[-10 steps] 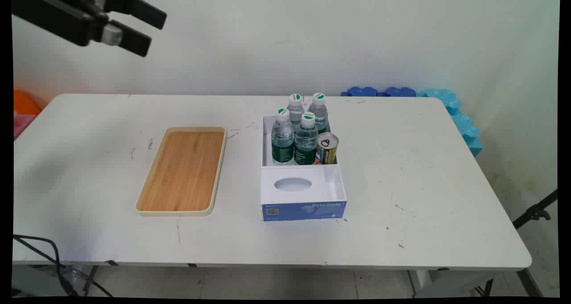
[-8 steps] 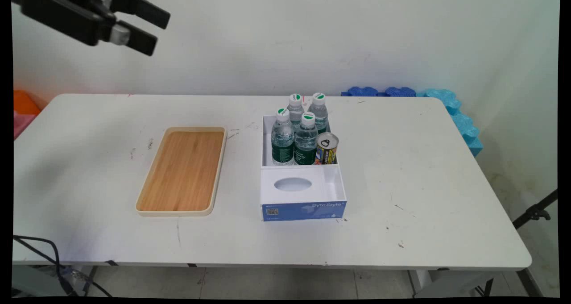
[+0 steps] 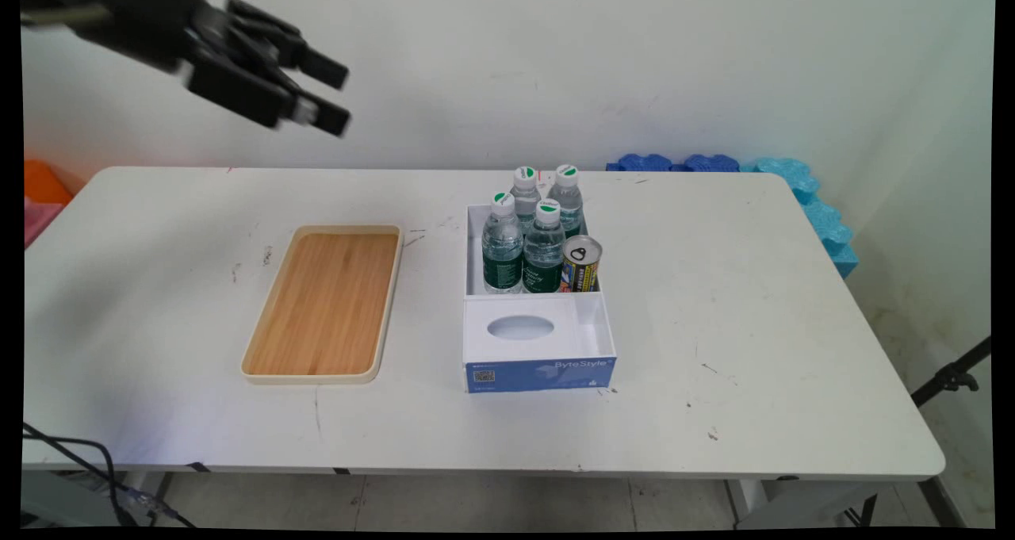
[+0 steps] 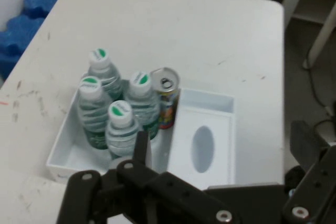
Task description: Pick up the green bottle from the white box
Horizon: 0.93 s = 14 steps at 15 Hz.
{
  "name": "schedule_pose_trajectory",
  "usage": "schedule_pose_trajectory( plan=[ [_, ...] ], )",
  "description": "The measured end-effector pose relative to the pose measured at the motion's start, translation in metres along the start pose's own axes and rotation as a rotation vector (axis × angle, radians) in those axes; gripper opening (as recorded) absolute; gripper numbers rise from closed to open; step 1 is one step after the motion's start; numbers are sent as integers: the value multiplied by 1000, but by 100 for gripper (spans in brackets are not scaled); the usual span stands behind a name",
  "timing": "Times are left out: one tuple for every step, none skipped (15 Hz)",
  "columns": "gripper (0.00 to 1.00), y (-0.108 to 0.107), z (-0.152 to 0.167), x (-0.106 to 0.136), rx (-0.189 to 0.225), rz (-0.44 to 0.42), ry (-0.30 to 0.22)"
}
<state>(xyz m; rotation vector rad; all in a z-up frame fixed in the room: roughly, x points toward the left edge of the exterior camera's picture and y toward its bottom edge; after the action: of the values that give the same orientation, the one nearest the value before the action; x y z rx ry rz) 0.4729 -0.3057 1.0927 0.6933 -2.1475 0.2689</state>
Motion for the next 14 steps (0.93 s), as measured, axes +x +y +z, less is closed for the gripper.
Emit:
schedule_pose_trajectory(
  plan=[
    [100, -4, 12, -6, 11, 0, -8],
    [100, -10, 27, -12, 24, 1, -17],
    [100, -15, 43, -19, 38, 2, -26],
    [100, -20, 56, -25, 48, 3, -33],
    [100, -23, 65, -28, 55, 3, -37],
    [100, -28, 78, -34, 64, 4, -44],
    [100, -31, 88, -37, 69, 4, -49],
    [100, -36, 100, -42, 74, 4, -55],
    [100, -38, 108, -45, 77, 4, -59],
    [100, -43, 121, -50, 79, 4, -66],
    [100, -47, 135, -56, 79, 8, -75],
    [100, -52, 150, -61, 78, 14, -85],
    [100, -56, 161, -65, 76, 16, -92],
    [100, -60, 174, -70, 72, 20, -100]
  ],
)
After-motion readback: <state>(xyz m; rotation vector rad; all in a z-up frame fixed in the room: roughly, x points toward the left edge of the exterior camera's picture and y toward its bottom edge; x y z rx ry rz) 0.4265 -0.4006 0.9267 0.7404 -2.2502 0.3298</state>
